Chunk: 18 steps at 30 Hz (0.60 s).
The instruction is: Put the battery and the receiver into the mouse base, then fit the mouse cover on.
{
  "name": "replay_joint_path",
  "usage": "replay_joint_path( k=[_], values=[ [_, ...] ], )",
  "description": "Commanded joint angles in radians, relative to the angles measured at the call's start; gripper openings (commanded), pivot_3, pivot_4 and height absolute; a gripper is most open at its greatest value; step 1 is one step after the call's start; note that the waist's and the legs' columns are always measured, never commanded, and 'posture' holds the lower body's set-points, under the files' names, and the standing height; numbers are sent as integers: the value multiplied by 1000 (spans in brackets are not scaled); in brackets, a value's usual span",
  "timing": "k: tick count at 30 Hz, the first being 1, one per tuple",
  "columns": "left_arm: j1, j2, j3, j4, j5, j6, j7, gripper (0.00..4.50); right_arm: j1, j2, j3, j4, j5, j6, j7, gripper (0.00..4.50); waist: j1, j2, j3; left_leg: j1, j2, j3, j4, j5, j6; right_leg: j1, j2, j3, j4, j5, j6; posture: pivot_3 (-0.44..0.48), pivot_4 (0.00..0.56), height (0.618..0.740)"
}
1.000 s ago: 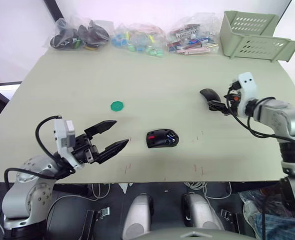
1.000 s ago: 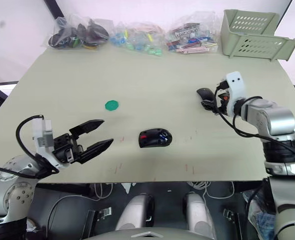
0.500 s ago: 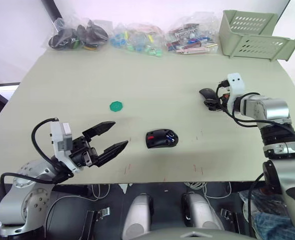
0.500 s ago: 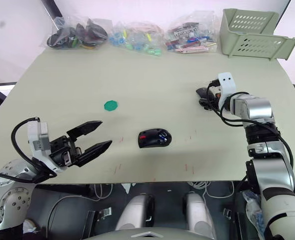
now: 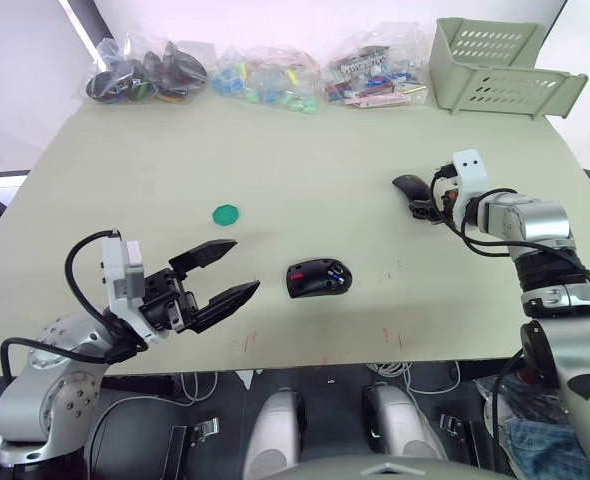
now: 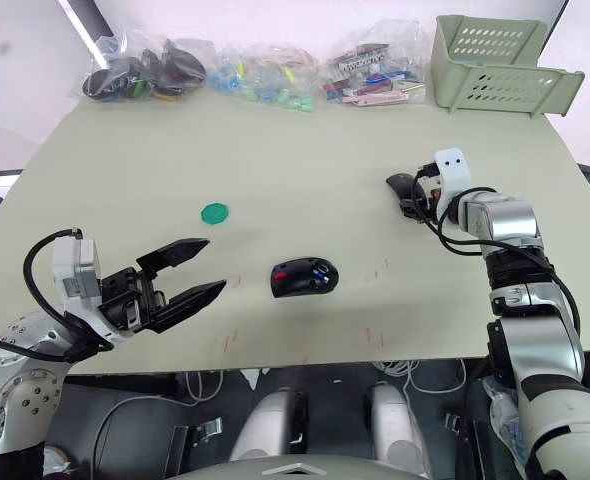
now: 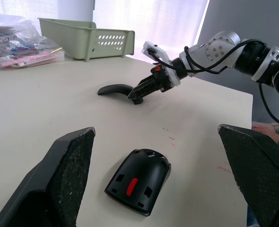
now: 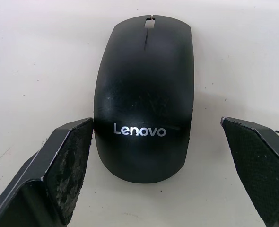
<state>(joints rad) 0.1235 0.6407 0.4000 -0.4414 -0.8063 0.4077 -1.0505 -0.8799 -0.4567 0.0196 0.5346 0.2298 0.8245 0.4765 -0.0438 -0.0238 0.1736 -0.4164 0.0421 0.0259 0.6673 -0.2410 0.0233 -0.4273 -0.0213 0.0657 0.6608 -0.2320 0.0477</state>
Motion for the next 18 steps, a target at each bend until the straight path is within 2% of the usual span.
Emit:
replay_joint_path(
  k=[1,18],
  values=[
    [13,8,17,-12,-17,-19,-12,4427,-36,2,-31,-18,1,-13,5,4500,0,0,0,0,0,0,0,0,0,0,0,0,0,0,0,0,150,740],
    [11,9,13,-9,-17,-19,-8,4427,-48,13,-40,3,-7,-26,12,4500,0,0,0,0,0,0,0,0,0,0,0,0,0,0,0,0,150,740]
  ],
)
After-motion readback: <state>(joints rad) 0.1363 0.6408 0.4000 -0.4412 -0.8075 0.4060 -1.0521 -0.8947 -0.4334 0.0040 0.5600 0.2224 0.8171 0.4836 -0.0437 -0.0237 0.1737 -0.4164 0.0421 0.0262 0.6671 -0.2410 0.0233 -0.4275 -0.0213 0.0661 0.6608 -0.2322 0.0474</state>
